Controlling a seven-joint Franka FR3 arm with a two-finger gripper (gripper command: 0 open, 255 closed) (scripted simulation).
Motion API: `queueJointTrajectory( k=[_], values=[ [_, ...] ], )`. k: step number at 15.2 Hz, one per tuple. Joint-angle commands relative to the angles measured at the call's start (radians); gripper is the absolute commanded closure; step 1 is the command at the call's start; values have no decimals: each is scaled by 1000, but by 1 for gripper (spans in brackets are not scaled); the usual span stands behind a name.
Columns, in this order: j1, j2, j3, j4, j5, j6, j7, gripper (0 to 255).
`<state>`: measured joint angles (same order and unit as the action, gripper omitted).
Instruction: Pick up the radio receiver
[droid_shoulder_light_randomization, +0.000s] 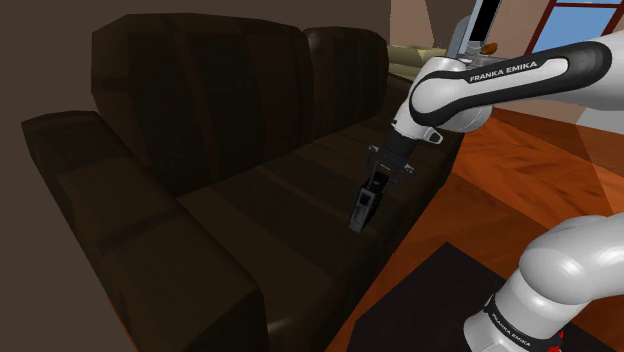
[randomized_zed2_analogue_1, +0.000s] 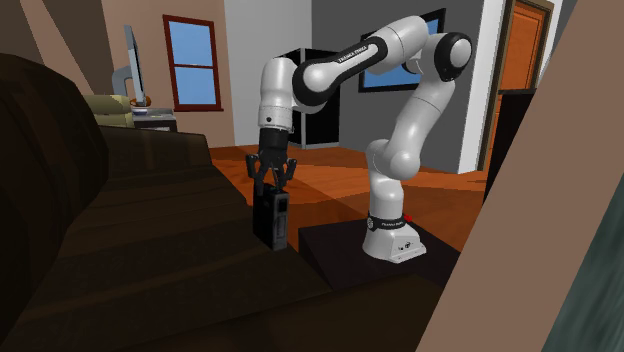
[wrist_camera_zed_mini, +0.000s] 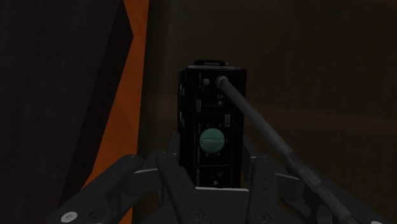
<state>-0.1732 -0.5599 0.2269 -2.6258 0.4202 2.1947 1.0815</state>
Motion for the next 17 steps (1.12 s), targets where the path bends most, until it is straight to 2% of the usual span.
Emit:
queueJointTrajectory(
  k=[1,3,17],
  values=[
    [0,1,0,-2,0,0,0,255],
    [1,3,2,0,1,1,2,255],
    [-15,-51,-23,149,-44,-199,51,255]
  ],
)
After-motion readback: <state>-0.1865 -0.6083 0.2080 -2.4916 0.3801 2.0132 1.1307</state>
